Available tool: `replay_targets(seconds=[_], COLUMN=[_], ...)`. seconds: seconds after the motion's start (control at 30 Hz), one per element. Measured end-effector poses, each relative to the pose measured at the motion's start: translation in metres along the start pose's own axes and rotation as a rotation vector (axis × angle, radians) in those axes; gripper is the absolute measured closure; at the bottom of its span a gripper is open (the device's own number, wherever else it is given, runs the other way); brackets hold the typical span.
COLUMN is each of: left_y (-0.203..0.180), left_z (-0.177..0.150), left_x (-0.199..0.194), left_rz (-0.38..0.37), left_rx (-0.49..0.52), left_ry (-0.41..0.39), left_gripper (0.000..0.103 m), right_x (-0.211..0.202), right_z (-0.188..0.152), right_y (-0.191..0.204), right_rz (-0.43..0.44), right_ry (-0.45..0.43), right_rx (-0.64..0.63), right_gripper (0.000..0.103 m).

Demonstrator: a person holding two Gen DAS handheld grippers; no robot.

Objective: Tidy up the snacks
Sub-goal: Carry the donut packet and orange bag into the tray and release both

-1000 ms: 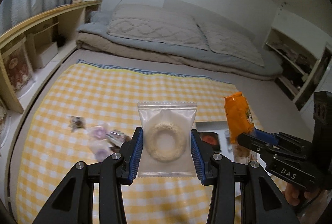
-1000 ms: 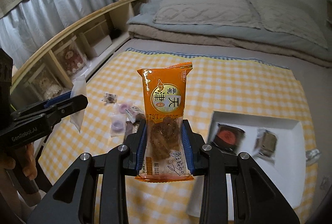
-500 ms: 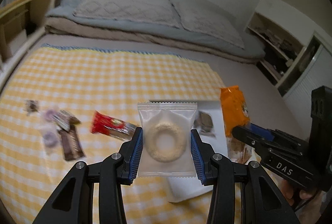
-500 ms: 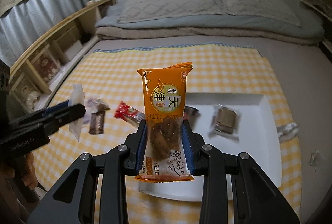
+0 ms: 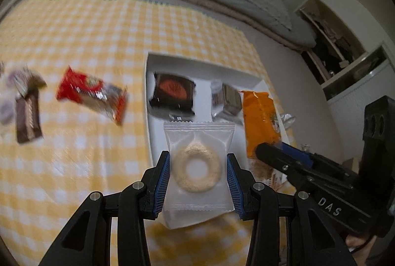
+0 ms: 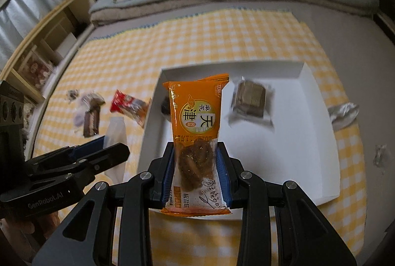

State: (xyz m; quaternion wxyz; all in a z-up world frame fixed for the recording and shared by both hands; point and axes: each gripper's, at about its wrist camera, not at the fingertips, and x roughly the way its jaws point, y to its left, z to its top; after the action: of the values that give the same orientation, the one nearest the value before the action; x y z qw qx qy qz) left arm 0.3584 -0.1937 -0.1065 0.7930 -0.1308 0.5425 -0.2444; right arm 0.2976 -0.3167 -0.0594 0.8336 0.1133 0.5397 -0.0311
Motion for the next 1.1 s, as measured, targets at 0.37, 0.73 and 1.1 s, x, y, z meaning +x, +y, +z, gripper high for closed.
replay_targets(seconds=[0.37, 0.73, 1.1], left_y=[0.01, -0.001, 0.004], left_z=[0.013, 0.013, -0.016], left_x=[0.062, 0.072, 0.039], left_rz=[-0.009, 0.017, 0.056], left_rx=[-0.053, 0.066, 0.194], left_ry=[0.088, 0.082, 0.063], left_gripper=[0.058, 0.039, 0.023], right_x=[0.026, 0.041, 0.046], right_z=[-0.004, -0.003, -0.004], right_y=[-0.008, -0.017, -0.022], right_rz=[0.007, -0.01, 0.009], right_ry=[0.09, 0.12, 0.133], right_rx=[0.028, 0.055, 0.1], right_gripper=[0.07, 0.07, 0.06])
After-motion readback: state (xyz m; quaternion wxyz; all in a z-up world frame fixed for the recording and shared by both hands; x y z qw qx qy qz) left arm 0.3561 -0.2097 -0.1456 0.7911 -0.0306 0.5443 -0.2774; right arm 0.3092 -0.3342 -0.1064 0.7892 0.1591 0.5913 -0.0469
